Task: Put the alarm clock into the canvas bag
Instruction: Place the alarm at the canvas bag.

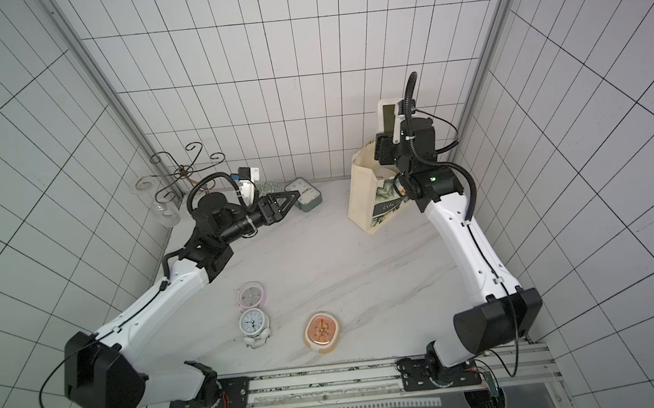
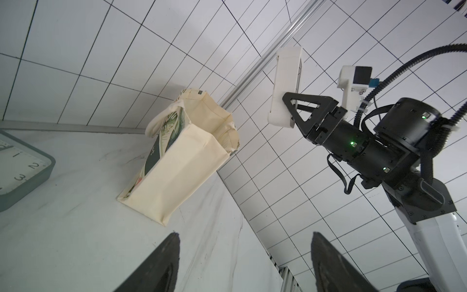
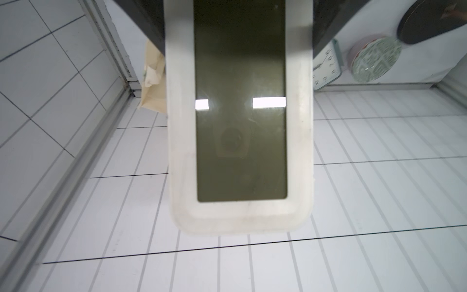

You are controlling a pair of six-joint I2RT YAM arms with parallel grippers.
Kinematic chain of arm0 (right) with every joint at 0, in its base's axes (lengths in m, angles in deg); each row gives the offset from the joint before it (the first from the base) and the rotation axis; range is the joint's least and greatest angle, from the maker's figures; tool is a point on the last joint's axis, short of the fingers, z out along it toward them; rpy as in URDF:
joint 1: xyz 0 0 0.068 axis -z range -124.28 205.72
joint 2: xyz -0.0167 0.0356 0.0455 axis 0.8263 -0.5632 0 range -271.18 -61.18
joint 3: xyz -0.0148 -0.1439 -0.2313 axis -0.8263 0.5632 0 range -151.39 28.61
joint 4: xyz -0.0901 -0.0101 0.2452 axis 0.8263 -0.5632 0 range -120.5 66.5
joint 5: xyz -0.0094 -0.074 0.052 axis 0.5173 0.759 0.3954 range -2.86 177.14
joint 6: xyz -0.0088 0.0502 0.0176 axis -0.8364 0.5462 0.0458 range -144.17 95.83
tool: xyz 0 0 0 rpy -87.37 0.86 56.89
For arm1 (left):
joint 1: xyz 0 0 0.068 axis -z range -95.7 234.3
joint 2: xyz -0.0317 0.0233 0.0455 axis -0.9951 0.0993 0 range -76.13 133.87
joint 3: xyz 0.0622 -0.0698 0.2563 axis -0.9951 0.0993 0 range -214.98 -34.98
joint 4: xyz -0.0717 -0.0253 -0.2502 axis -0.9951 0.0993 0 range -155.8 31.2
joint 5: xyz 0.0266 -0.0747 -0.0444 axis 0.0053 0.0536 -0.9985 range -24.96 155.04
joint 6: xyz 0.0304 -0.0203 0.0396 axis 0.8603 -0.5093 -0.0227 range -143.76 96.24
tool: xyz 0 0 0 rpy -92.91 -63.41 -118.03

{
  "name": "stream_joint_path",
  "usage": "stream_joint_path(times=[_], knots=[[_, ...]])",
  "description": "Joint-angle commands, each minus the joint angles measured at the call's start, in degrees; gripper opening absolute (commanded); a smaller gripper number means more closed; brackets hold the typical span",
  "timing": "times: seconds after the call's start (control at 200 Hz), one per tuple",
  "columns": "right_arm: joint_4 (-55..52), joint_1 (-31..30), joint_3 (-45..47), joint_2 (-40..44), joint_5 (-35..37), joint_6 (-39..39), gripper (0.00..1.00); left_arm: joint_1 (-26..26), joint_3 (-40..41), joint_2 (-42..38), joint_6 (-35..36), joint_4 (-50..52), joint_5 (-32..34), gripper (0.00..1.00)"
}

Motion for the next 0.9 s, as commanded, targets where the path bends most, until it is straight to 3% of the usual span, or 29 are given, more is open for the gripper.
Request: stream_joint_path(times=[0.0, 0.33, 0.685, 0.895], knots=[[0.8, 4.1, -7.3, -6.4, -3.2, 3.1, 0.48, 0.1, -3.0, 3.3, 0.0, -3.1, 6.0, 0.79], [-7.9, 6.7, -24.4, -27.6, -8.3, 5.1, 0.47, 0.2, -10.5, 13.3, 3.7, -1.3, 7.5, 0.78], [-15.6, 6.7, -25.2, -36.8, -13.1, 2.6, 0.48, 0.1, -17.0, 23.4, 5.5, -0.6, 2.7, 0.77], [-19.4, 6.7, -27.8, -39.7, -13.7, 0.1, 0.62, 0.1, -17.9, 25.4, 5.0, -0.9, 2.0, 0.77]])
